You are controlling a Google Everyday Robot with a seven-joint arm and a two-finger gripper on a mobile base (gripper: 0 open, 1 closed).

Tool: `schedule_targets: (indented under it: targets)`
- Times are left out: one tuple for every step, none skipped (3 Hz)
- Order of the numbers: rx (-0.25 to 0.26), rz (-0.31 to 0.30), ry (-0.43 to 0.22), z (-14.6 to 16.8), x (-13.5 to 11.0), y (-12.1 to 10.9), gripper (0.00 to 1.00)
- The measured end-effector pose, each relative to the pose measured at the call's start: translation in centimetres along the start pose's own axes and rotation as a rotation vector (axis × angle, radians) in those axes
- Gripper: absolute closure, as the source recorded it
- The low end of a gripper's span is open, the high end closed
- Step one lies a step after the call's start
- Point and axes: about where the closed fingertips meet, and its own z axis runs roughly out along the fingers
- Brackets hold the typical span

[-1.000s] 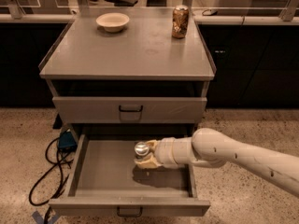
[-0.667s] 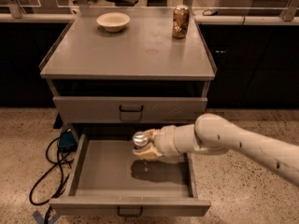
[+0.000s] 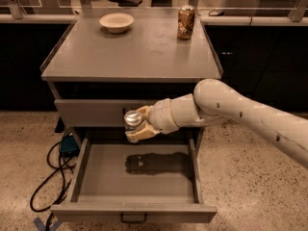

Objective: Pick redbull can from middle drawer and place on counter

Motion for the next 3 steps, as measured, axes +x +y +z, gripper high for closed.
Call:
schedule_targets:
  targets:
    - [0.000, 0.000, 0.000, 0.0, 0.0, 0.0, 1.00]
    - [0.012, -0.008, -0.024, -0.7, -1.5, -1.0, 1.00]
    - [0.019, 0.002, -0.065, -3.6, -4.9, -3.9, 1.00]
